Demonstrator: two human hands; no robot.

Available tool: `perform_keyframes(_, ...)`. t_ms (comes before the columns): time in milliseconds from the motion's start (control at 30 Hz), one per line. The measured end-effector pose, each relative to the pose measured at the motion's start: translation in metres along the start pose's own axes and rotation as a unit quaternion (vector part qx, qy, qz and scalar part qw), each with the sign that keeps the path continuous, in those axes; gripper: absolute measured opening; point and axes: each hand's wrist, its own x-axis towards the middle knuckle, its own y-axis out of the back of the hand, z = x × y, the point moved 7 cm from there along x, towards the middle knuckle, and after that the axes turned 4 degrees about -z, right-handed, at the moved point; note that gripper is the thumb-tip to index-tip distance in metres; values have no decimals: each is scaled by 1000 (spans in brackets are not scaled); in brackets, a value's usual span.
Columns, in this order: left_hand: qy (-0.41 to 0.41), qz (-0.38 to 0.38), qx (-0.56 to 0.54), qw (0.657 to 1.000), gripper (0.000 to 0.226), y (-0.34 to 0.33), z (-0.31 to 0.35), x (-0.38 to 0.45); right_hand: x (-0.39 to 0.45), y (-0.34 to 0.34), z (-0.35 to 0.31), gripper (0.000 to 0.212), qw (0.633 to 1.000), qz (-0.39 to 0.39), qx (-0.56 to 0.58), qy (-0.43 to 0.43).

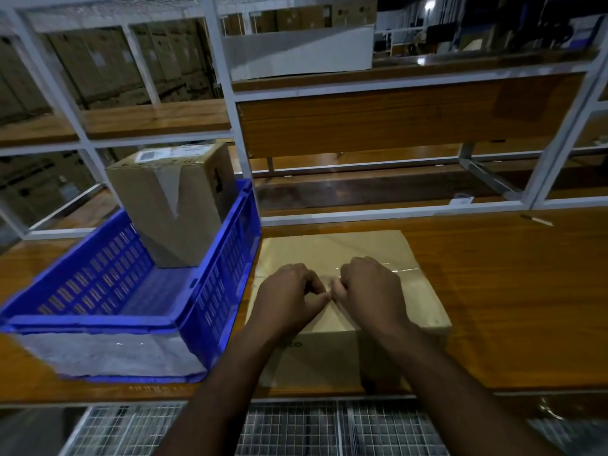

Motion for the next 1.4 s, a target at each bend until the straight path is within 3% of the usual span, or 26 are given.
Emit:
perform_keyframes(100,-12,-13,11,1000,55,-6,-4,5,3,-6,-6,27,999,2,-20,38)
perform_keyframes(167,-11,-8,50,999,67,-9,-7,5,4,-8,-5,36,999,-2,-17,44)
perform_keyframes(300,-23,-26,96,995,59,-15,-10,9,8,-17,-4,34,997,-45,-10,64)
perform_keyframes(500,-24,-32,67,997,50,-10,-15,19,17,-14,-1,31,998,-38,-7,51)
perform_keyframes(667,23,-109,136,984,79,-24,-31,21,19,-28,10,60,997,-77,-10,4)
perform_keyframes(867,33,-116,116,986,81,-23,-35,24,26,-27,11,58,996,-84,-38,10)
perform_keyframes(1000,51,-99,117,987,85,-22,-39,24,26,-31,21,68,996,-89,-25,-10)
perform_keyframes(1133,144,-33,89,985,85,-13,-59,22,23,-27,44,76,994,-53,10,-95)
perform_keyframes(1400,192,-11,19,981,94,-7,-68,20,30,-24,59,69,995,-51,-34,-77)
